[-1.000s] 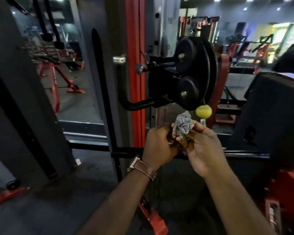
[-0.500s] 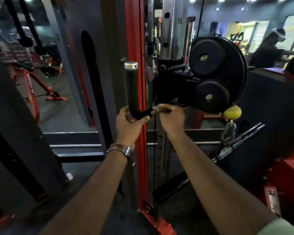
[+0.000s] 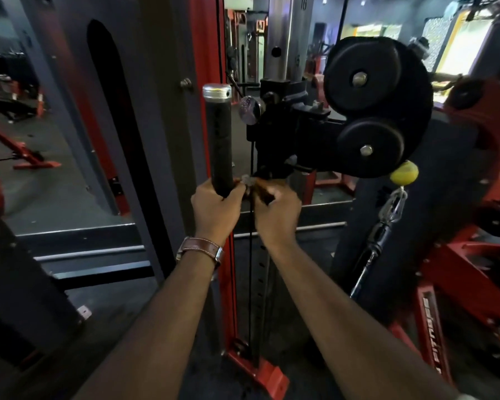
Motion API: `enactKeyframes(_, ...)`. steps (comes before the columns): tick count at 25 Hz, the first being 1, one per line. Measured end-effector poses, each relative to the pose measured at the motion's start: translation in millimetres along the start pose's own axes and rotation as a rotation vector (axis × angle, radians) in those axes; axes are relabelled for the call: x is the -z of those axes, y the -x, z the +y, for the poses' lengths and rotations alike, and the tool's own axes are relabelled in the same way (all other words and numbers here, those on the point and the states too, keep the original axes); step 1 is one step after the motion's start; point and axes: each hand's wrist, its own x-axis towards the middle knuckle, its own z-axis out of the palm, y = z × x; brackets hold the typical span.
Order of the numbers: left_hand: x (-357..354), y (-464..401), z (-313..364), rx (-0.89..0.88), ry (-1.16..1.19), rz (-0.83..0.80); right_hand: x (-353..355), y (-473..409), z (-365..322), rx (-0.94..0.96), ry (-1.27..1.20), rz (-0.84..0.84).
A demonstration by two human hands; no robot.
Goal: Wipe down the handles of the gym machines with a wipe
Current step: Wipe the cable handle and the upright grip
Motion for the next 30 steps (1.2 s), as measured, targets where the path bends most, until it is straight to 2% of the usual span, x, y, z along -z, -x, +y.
enactKeyframes(3,2,-1,-3,0.001,-0.017,-0.038,8,-31,2,-0.065,0.056,0.093)
enactKeyframes(6,2,-4,-5,0.018,-0.004,-0.019,1,-16,-1,0.206,0.268,-0.140)
enactKeyframes(7,1,-5,-6,0.013,-0.005,-0.015,0,-13,-2,0.179,0.217,-0.198)
enactKeyframes(8,-1,-6,-7,0.022,-0.010,-0.019,-3,-20,2,0.217,0.183,-0.181)
enactKeyframes(9,-1,-5,-7,0.039,-0.010,-0.028,-4,-30,8,0.105,0.082,-0.190)
enactKeyframes(11,-1,-4,-7,0.059,-0.010,-0.047,-1,-47,3,0.029,0.159,-0.159)
enactKeyframes(13,0,-3,-7,0.056,0.007,-0.063,-4,-44,-2,0.031,0.193,-0.168)
enactKeyframes(14,1,-4,-7,0.044,0.023,-0.074,-4,-37,0,0.090,0.205,-0.197)
enactKeyframes(16,1,-5,-5,0.037,0.017,-0.077,2,-32,-3,0.110,0.117,-0.253)
enactKeyframes(19,1,-5,-5,0.044,-0.011,-0.065,2,-52,5,-0.100,0.030,-0.130)
enactKeyframes(20,1,-4,-5,0.039,-0.014,-0.067,0,-46,2,-0.116,-0.011,-0.093)
enactKeyframes(23,5,-4,1,0.023,-0.008,-0.106,-3,-5,-5,0.053,0.010,-0.166)
enactKeyframes(24,5,-6,2,0.025,-0.020,-0.117,-1,-5,-1,0.055,0.009,-0.179)
enactKeyframes(28,3,-9,3,0.043,-0.034,-0.068,-5,-40,7,-0.301,0.052,0.015)
enactKeyframes(30,1,-7,2,0.036,-0.035,-0.030,-20,-13,-1,-0.353,-0.130,0.061)
